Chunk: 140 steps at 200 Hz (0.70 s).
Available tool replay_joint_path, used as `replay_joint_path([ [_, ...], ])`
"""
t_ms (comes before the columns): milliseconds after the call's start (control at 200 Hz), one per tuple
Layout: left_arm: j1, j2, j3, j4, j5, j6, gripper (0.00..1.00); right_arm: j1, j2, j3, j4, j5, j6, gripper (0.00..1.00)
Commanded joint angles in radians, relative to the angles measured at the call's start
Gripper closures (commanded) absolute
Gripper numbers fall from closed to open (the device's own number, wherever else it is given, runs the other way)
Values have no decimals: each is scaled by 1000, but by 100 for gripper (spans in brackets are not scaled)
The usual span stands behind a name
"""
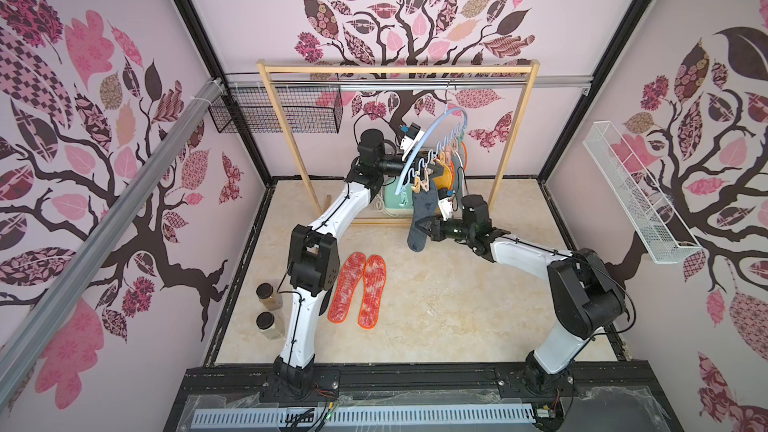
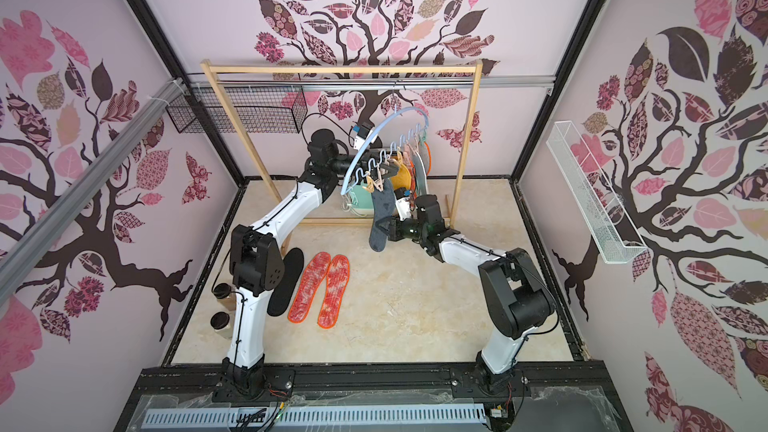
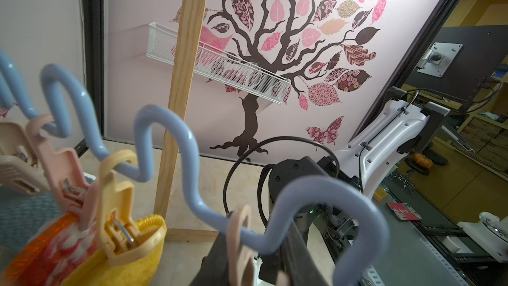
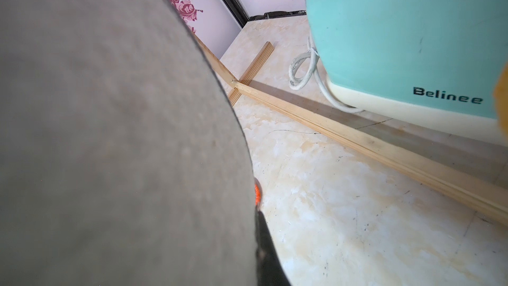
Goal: Take the shoe insoles off the hanger
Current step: Open the clamp at the hanger.
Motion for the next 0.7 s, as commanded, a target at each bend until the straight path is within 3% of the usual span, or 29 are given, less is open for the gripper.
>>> replay_joint_path([
  [0,-1,0,-10,12,-10,13,94,-1,22,31,-1,-10,11,94],
  [520,13,-19,-28,-4,-32,29,95,11,-52,-200,150,-41,276,97],
  [695,17,-26,-33,-30,-37,50,95,60,-133,-273,49,-42,312,98],
])
